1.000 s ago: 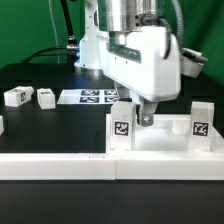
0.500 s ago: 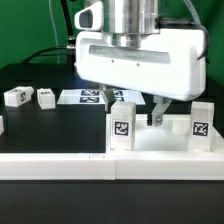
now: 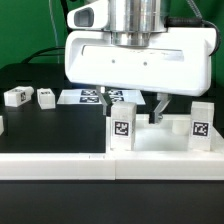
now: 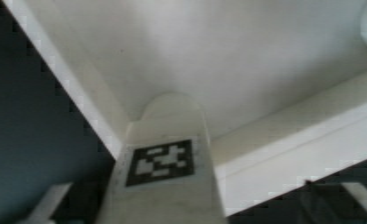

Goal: Assemble square table

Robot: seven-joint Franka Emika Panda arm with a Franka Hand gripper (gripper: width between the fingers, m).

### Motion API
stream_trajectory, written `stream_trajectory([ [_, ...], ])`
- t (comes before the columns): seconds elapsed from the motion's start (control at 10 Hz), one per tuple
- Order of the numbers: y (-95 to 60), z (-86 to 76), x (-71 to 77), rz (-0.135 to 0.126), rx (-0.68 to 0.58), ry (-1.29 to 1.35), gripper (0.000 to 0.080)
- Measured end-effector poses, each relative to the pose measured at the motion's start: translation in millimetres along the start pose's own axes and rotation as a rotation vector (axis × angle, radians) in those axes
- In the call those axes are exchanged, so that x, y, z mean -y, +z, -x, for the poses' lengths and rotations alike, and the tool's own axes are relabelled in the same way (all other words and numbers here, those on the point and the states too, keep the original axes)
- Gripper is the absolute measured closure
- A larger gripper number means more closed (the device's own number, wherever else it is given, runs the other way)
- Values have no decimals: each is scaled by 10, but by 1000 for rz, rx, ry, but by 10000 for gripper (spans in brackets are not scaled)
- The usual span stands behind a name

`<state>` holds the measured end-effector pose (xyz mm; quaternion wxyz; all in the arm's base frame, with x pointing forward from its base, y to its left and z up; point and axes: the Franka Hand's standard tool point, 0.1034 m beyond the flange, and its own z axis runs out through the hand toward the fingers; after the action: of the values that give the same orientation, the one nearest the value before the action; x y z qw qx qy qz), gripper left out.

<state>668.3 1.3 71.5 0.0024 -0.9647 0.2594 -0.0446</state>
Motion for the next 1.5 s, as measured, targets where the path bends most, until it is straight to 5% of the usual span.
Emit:
stream_trajectory([
  [0.1,2,-15,-40,4,0,67,390],
  [0.2,6,-13,-40,4,0,133,511],
  [0.6,10,-27,-72,-6,5,494,511],
  [0.9,3,-68,-140,-81,95,911,511],
  [1.5,31,-50,-38,-64,146,1421,511],
])
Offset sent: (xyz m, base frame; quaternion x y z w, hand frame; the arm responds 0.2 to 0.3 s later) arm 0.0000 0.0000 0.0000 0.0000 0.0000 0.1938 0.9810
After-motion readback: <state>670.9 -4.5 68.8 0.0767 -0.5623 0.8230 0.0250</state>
